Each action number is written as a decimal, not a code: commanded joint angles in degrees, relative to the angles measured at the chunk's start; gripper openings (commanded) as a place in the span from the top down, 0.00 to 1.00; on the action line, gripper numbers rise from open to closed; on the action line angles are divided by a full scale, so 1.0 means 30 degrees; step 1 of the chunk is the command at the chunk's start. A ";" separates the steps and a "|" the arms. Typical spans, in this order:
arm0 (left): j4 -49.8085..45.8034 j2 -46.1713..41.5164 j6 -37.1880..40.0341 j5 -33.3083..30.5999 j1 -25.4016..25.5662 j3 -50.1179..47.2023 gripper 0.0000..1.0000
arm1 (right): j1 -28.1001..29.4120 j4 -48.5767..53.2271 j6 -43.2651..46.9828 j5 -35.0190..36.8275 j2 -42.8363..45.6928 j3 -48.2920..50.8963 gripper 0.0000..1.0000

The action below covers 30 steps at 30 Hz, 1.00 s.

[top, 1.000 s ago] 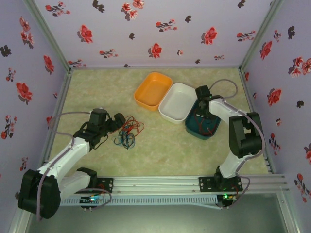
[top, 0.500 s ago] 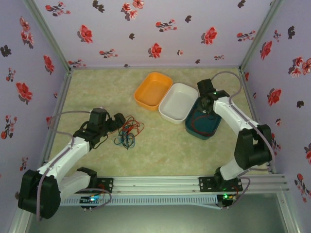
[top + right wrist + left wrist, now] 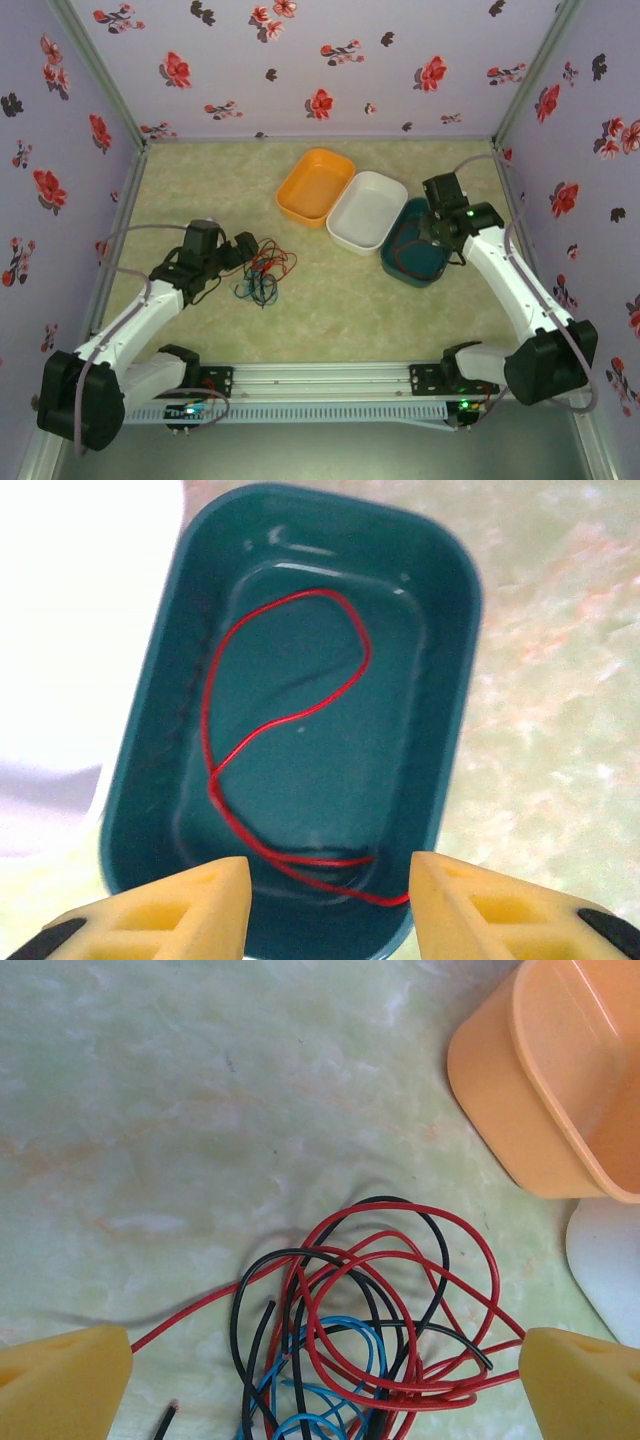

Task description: Untangle the cables

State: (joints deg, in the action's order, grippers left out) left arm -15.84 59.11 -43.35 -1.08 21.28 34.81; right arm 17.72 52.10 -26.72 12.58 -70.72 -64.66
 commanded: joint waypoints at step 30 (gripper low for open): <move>-0.2173 1.0803 0.7307 0.3068 -0.0054 0.6237 0.16 | 0.0775 0.0456 0.0029 -0.1908 0.0164 0.0358 0.67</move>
State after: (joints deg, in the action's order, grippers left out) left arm -23.14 88.42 -24.10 6.61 21.28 51.22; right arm 19.66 54.89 -27.38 7.51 -70.13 -61.63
